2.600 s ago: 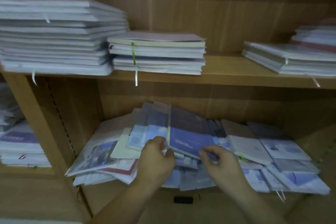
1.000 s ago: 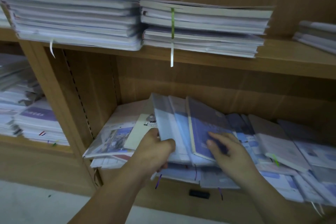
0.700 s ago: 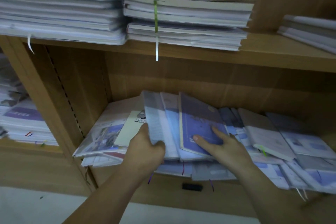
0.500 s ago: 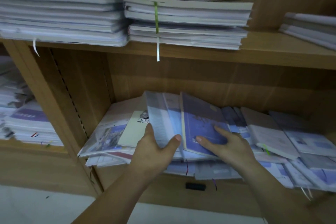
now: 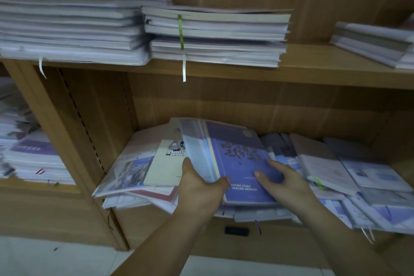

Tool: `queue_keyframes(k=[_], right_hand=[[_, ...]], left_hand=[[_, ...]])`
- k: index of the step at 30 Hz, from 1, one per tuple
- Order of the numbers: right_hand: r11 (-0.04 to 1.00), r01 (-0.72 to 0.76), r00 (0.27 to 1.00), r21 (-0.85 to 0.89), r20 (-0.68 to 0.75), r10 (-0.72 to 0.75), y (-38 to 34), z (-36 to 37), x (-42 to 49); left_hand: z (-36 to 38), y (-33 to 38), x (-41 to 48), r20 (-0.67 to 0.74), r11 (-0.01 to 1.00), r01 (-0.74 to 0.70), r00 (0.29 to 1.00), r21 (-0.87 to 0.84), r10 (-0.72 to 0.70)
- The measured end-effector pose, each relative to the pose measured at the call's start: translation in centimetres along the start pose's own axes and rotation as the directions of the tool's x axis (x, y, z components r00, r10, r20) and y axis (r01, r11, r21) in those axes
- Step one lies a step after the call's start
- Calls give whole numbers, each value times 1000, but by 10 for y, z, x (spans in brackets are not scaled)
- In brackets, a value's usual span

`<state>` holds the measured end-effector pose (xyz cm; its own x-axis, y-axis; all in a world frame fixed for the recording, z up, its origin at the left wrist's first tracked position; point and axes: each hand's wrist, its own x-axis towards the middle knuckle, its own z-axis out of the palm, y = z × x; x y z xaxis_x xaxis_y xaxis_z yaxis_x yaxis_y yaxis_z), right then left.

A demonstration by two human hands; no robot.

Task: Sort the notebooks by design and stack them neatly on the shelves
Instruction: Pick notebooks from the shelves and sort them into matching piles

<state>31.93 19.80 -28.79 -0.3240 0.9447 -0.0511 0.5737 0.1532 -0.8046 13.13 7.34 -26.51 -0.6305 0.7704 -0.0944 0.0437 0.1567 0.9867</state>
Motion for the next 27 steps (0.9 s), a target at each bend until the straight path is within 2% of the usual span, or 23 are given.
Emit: queue_keyframes(k=[4, 8, 10, 13, 16, 18, 21, 24, 27], right_hand=[[998, -36, 997, -57, 71, 40, -12, -3, -8], [917, -99, 992, -387, 33, 121, -24, -10, -24], [879, -109, 990, -464, 31, 140, -29, -8, -33], [914, -102, 981, -392, 113, 158, -24, 1, -43], [985, -99, 987, -138, 109, 115, -24, 6, -55], [994, -98, 990, -47, 93, 102, -26, 6, -60], [986, -15, 993, -166, 109, 33, -23, 13, -68], [944, 76, 987, -322, 161, -25, -17, 20, -71], [986, 34, 990, -165, 143, -11, -15, 19, -67]], left_hand=[[-7, 3, -7, 36, 999, -4, 999, -48, 6], [-23, -7, -25, 66, 993, 56, 997, -103, -50], [-32, -12, -27, 54, 986, 89, 995, -139, -83], [-41, -16, -30, 86, 986, 126, 989, -109, -116], [-43, -19, -36, 131, 991, 121, 985, -59, -112], [-42, -20, -39, 134, 996, 87, 987, 7, -88], [-38, -26, -45, 162, 995, 86, 982, 49, -93], [-40, -25, -47, 111, 994, 47, 992, 99, -58], [-43, -19, -50, 167, 990, 46, 984, 136, -69]])
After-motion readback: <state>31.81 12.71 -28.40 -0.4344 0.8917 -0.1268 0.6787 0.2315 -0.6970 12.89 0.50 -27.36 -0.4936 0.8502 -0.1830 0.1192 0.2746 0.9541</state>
